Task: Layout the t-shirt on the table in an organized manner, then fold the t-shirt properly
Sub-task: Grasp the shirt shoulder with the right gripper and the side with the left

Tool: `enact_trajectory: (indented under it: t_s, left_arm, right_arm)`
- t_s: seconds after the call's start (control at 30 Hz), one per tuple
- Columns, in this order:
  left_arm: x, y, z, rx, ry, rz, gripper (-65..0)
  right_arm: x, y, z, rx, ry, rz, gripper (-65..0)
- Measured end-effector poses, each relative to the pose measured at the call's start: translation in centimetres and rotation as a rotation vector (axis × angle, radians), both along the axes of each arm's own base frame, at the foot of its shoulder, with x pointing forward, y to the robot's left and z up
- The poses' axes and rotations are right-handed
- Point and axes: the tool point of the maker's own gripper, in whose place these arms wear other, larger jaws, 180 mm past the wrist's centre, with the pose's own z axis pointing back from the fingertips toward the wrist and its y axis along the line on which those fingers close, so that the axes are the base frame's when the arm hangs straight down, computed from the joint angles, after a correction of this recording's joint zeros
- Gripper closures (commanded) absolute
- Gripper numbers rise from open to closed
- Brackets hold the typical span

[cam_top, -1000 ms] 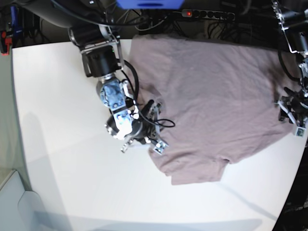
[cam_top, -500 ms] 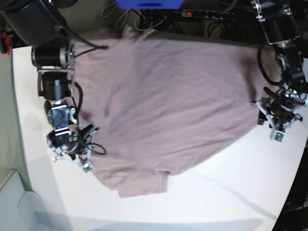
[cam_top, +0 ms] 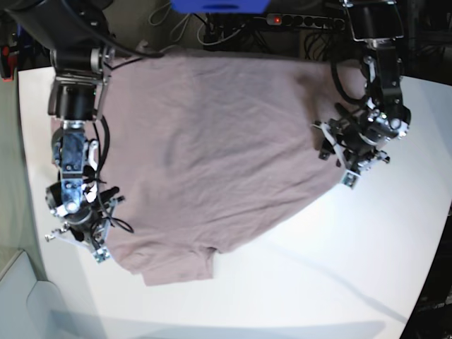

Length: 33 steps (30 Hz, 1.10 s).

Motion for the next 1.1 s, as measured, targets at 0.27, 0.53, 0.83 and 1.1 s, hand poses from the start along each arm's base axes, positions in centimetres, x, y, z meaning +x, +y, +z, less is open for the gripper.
enact_trajectory:
  t_s: [0.27,0.53,0.83,1.1]
  left_arm:
    - [-1.8,-0.1,0.0,0.054,0.057,-0.026,-24.6]
    - [0.3,1.7,-2.8,-0.039,0.055,0.013,-24.6]
    - [9.0,5.8,-2.7,-0.118,-0.002,0.097,-24.6]
    - [12.2,8.5,-0.2,-0.045,-0.028,0.096,-24.6]
  right_arm:
    - [-5.3,1.4,-0.4,-0.094,0.138,0.115,-0.5]
    - [-10.4,1.7,-2.0,-0.126,0.184,0.120,-0.4]
    - [-14.8,1.7,-3.1,-0.145,0.225,0.130,-0.4]
    - [-18.1,3.0,-5.1,-0.108,0.290,0.140,-0.5]
